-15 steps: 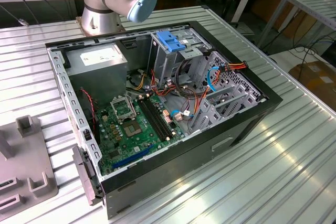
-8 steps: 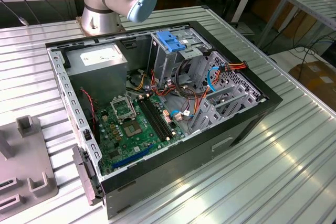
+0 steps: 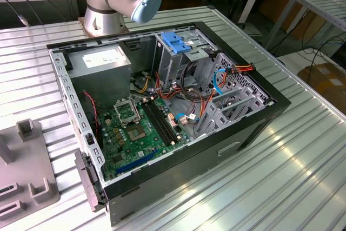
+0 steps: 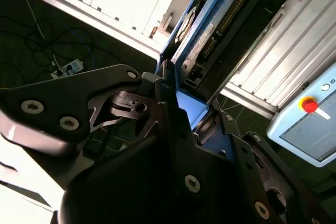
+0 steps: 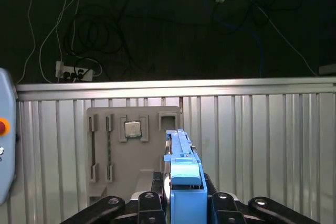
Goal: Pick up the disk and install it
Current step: 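Pick up the disk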
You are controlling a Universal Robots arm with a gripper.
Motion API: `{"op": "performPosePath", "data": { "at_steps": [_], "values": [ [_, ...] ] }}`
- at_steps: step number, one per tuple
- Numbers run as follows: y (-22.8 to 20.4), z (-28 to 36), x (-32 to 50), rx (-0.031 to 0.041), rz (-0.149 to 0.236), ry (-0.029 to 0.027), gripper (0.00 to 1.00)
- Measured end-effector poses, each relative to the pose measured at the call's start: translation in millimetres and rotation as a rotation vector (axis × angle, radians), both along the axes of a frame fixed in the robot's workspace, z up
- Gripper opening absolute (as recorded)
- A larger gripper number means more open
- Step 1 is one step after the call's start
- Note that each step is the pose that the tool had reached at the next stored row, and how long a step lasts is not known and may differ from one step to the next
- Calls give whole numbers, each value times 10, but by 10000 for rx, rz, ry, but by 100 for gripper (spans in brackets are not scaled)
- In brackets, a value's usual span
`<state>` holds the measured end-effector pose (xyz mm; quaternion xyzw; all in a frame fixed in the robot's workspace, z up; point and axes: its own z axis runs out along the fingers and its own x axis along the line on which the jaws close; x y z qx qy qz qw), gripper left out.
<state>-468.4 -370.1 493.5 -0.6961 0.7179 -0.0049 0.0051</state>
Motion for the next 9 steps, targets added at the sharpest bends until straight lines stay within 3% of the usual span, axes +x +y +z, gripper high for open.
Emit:
{"op": "performPosePath", "data": {
  "at_steps": [9],
  "values": [
    [0,101,0,0,0,0,37]
  ]
}}
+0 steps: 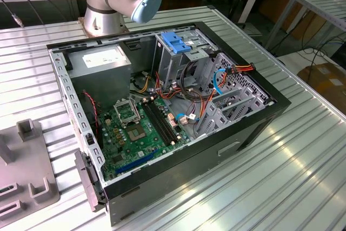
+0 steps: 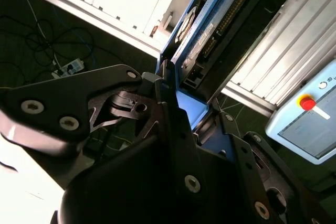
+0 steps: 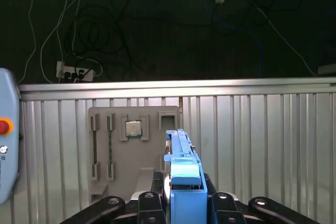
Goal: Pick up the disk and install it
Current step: 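Pick up the disk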
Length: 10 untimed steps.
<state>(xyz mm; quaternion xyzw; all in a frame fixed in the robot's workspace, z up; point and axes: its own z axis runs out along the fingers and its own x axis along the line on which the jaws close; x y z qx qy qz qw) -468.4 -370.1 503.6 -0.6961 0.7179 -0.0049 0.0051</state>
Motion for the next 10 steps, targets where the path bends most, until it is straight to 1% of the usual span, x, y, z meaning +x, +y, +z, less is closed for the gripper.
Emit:
{"op": "performPosePath", "data": {
  "at_steps": [3,6,10],
  "values": [
    [0,28,0,0,0,1,37],
    [0,77,0,0,0,1,37],
    [0,84,0,0,0,1,37]
  ]
}}
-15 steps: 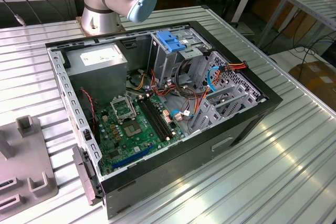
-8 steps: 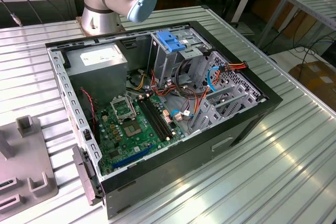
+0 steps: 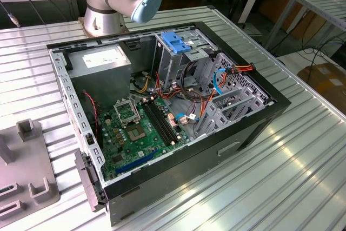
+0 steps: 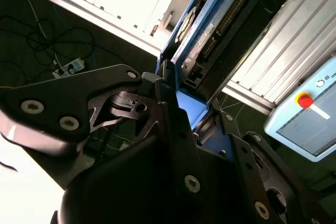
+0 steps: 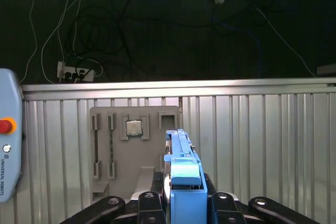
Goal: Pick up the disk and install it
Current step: 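Pick up the disk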
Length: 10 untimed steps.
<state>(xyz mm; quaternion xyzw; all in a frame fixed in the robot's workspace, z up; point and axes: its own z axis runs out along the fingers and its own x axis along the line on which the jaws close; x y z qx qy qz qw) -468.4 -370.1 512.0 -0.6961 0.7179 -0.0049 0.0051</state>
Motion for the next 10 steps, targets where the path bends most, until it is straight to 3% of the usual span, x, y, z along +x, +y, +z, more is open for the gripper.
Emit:
{"op": "performPosePath", "data": {
  "at_steps": [10],
  "values": [
    [1,-1,129,0,-2,-1,37]
  ]
}}
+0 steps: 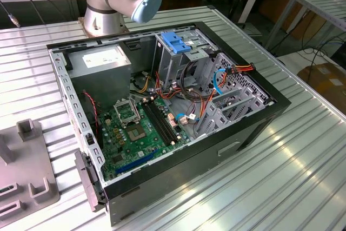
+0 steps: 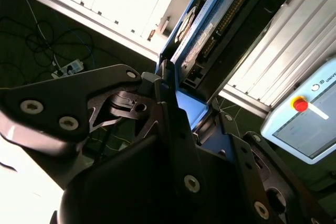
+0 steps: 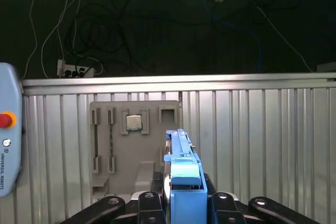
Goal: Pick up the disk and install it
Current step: 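Pick up the disk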
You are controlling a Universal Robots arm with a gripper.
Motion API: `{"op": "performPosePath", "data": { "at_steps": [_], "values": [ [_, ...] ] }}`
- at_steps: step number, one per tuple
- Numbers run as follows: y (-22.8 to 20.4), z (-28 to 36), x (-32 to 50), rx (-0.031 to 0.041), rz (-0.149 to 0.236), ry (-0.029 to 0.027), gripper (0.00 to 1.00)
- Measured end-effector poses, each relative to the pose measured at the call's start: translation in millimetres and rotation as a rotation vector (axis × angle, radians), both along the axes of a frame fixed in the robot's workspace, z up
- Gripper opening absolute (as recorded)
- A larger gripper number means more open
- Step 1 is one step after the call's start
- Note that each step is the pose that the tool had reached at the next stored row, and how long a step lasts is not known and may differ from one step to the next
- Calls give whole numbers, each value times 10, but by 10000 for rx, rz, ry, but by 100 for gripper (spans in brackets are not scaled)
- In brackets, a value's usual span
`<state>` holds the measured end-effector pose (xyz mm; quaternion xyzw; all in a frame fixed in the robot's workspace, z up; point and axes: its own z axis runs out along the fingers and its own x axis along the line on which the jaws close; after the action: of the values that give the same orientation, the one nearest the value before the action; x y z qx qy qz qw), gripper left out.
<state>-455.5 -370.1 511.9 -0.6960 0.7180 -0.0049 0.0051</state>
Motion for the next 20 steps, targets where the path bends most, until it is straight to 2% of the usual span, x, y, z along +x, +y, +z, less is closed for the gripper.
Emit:
{"op": "performPosePath", "data": {
  "at_steps": [20],
  "values": [
    [0,-1,104,0,2,0,37]
  ]
}}
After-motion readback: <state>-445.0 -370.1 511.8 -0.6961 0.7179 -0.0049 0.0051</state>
